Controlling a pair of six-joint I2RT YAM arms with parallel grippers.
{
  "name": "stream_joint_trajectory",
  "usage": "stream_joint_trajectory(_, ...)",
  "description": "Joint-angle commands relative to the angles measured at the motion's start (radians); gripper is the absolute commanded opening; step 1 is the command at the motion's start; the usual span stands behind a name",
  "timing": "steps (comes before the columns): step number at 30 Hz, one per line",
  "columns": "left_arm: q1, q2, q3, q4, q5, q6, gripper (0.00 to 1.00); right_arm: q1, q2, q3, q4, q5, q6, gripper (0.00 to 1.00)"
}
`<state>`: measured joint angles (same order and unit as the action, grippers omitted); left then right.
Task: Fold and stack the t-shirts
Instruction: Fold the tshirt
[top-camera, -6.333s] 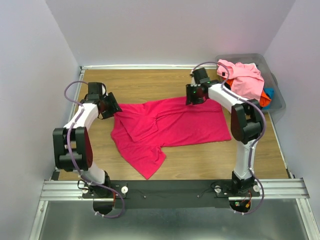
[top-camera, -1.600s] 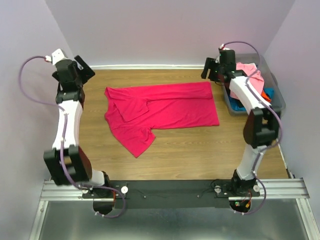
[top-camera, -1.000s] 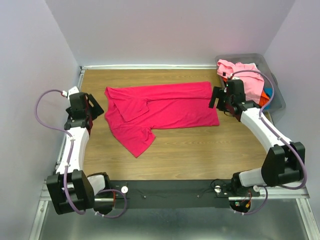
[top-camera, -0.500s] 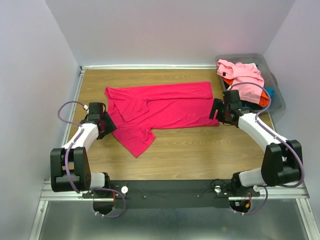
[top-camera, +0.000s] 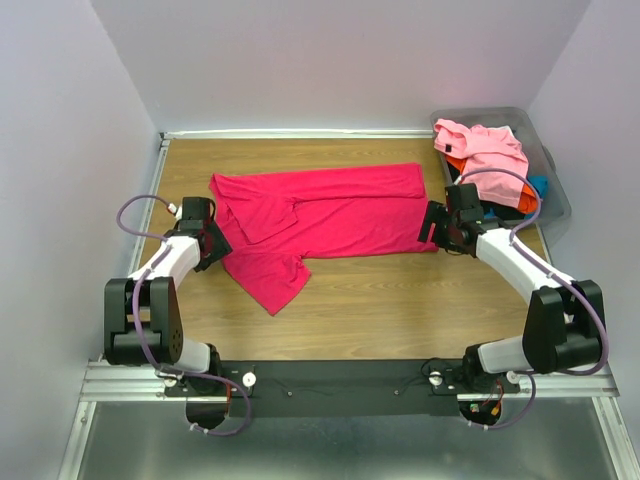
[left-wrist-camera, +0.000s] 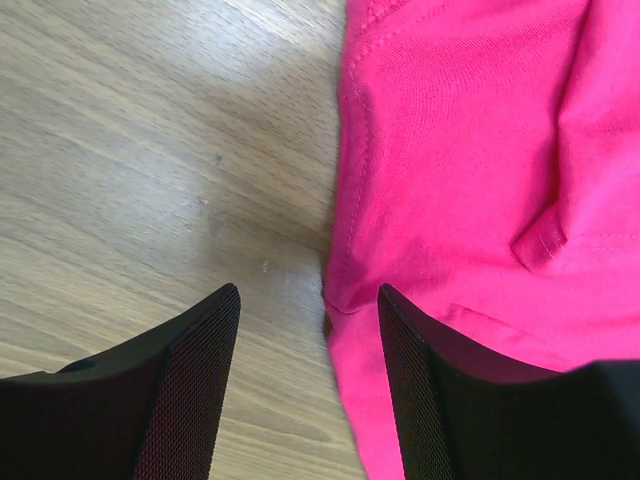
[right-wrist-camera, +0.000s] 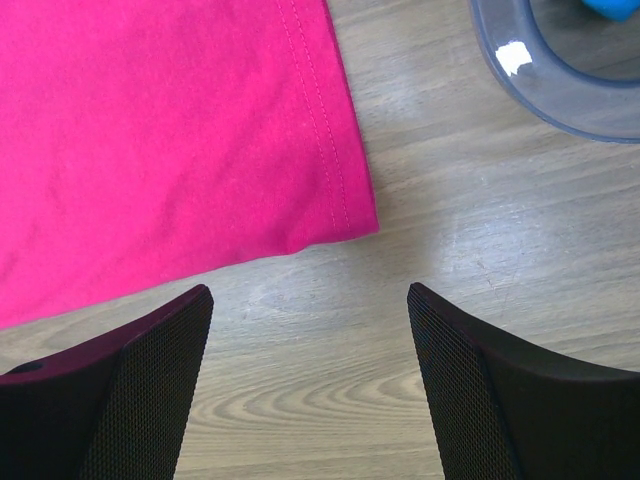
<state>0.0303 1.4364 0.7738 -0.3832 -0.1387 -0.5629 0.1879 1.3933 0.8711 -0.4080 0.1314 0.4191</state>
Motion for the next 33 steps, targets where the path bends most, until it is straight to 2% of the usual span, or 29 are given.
stream_joint_trajectory(1,-0.006,-0.022,0.012,0.013,-0.052,-0.015,0.65,-0.002,-0.005,-0.017,-0.008,-0.013,0.012,0.86)
stream_joint_trajectory(13,-0.027,0.111,0.005,0.032,-0.062,-0.011,0.58,-0.002,0.030,-0.015,-0.005,0.005,0.023,0.86)
stream_joint_trajectory(16,-0.064,0.139,0.007,0.029,-0.065,-0.009,0.57,-0.002,0.044,-0.015,-0.005,0.017,0.033,0.86)
stream_joint_trajectory(17,-0.067,0.142,0.007,0.023,-0.067,-0.011,0.51,-0.002,0.049,-0.012,-0.005,0.020,0.037,0.86)
stream_joint_trajectory(20,-0.069,0.145,0.007,0.009,-0.076,-0.009,0.46,-0.002,0.059,-0.012,-0.006,0.048,0.046,0.81)
stream_joint_trajectory(23,-0.069,0.141,0.007,-0.002,-0.081,-0.005,0.33,-0.005,0.076,-0.009,-0.006,0.080,0.066,0.77)
stream_joint_trajectory(27,-0.069,0.131,0.008,-0.014,-0.094,0.001,0.01,-0.005,0.108,0.002,-0.006,0.088,0.101,0.72)
stream_joint_trajectory(33,-0.069,0.128,0.022,-0.029,-0.093,0.009,0.00,-0.016,0.185,0.040,-0.003,0.063,0.142,0.64)
